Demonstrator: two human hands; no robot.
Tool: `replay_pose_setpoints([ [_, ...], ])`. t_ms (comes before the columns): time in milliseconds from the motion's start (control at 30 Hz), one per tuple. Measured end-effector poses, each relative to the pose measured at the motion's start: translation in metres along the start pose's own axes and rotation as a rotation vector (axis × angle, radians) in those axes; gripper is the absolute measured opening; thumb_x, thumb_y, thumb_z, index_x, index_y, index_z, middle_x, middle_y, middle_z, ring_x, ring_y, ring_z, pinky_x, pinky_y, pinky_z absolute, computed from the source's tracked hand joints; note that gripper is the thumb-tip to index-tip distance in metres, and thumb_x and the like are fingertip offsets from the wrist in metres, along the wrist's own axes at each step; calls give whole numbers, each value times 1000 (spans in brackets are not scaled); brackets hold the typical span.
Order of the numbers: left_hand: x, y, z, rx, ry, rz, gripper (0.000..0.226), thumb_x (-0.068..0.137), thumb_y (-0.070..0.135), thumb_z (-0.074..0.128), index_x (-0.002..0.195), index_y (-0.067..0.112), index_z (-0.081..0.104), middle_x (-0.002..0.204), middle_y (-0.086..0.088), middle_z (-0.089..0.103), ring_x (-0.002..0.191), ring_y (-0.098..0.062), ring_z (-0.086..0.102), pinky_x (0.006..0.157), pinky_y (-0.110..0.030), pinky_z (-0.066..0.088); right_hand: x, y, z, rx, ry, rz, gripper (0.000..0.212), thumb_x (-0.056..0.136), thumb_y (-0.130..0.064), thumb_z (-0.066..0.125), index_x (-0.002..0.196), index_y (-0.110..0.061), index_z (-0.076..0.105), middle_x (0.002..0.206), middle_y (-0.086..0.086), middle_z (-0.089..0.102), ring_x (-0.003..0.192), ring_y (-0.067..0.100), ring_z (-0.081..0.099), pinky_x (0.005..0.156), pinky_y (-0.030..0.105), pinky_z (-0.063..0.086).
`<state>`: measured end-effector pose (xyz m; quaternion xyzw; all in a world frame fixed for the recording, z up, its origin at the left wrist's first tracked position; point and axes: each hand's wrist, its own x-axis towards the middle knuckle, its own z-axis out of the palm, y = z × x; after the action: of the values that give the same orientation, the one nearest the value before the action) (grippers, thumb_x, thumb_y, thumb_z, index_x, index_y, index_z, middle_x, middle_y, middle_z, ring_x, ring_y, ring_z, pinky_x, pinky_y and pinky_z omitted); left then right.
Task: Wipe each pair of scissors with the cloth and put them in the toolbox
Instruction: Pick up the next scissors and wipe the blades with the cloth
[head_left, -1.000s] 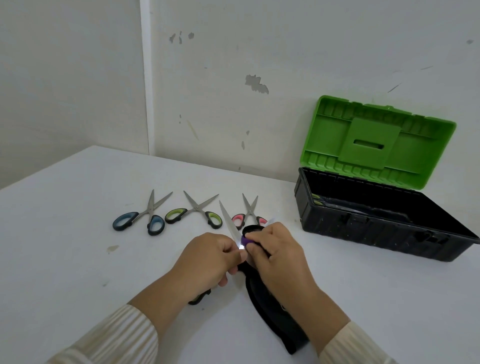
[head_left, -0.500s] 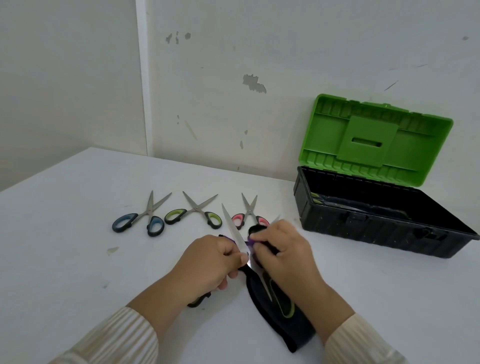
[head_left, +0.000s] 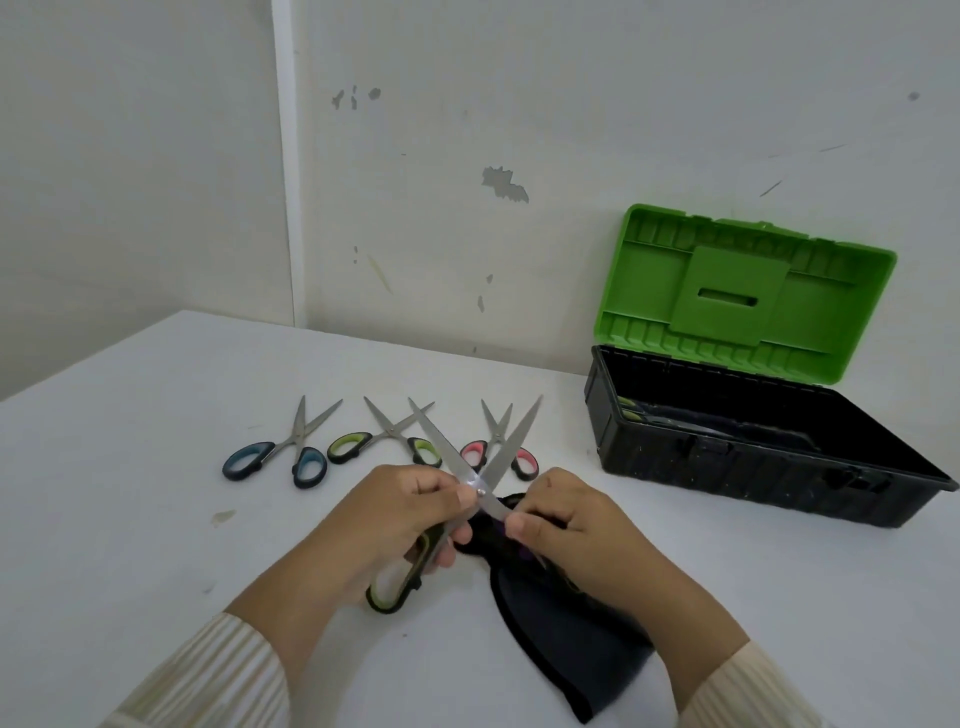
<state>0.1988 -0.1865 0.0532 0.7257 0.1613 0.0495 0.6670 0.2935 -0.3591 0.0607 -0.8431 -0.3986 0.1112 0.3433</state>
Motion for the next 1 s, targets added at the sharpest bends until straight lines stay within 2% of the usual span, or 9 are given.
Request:
replay_pose_setpoints([
  [133, 4, 1, -10, -560, -81, -147, 32, 87, 30, 59, 99, 1, 69, 87, -24, 73, 61, -26, 69, 56, -32, 60, 0, 5, -2, 228, 164, 110, 22, 89, -26, 56, 71, -20, 68, 84, -2, 55, 64, 1, 53, 58, 10, 41],
  [267, 13, -7, -3, -1013, -114, -85, 56, 78, 51, 52, 102, 2, 63, 97, -22, 72, 75, -26, 73, 68, -37, 62, 0, 1, 2, 344, 226, 173, 29, 90, -30, 54, 66, -21, 67, 67, -7, 58, 55, 0, 51, 50, 7, 38],
  [367, 13, -13, 21, -764, -81, -31, 48, 75, 38, 58, 108, 4, 64, 100, -10, 75, 88, -22, 69, 77, -36, 57, 2, -1, 7, 318, 237, 152, 28, 90, -29, 54, 67, -19, 67, 69, -6, 60, 59, 0, 53, 56, 9, 41],
  [467, 8, -17, 39, -480, -43, 24, 14, 88, 16, 58, 93, 9, 69, 97, -11, 75, 86, -17, 71, 73, -29, 52, 5, -1, 16, 197, 220, 63, 23, 89, -26, 55, 71, -16, 65, 82, -4, 54, 73, -4, 53, 64, 5, 38],
  [600, 8, -15, 34, -519, 27, 8, 22, 92, 11, 54, 75, 12, 68, 82, -6, 75, 73, -13, 70, 72, -30, 50, 5, -2, 20, 140, 172, -49, 19, 88, -26, 57, 70, -20, 62, 78, -6, 47, 75, 0, 49, 67, 6, 37],
  [733, 9, -8, 27, -575, 107, 47, 17, 95, 10, 48, 83, 8, 59, 77, -8, 74, 63, -17, 67, 70, -35, 50, 3, 6, 9, 82, 78, -71, 10, 85, -27, 61, 76, -27, 66, 89, -4, 52, 85, 1, 51, 77, 8, 36],
  [800, 8, -5, 22, -567, 170, 55, 19, 95, 8, 46, 79, 9, 56, 71, -10, 71, 59, -19, 63, 63, -34, 49, 4, 17, -4, 189, 159, -17, 14, 82, -16, 65, 77, -28, 70, 92, -3, 56, 88, 2, 55, 79, 6, 37],
  [900, 6, -3, 15, -489, 144, 20, 15, 94, 9, 47, 83, 8, 57, 65, -10, 66, 60, -26, 64, 60, -33, 51, 7, 34, -23, 447, 477, 70, 30, 79, 4, 62, 73, -25, 70, 93, 3, 62, 90, 15, 59, 73, 5, 43],
  [1000, 2, -4, 20, -301, 27, -19, 12, 94, 10, 49, 89, 4, 58, 69, -14, 65, 60, -28, 66, 56, -33, 54, 5, 24, -32, 561, 607, -38, 36, 79, 13, 57, 95, -18, 64, 94, -1, 65, 86, 7, 62, 72, 8, 47],
])
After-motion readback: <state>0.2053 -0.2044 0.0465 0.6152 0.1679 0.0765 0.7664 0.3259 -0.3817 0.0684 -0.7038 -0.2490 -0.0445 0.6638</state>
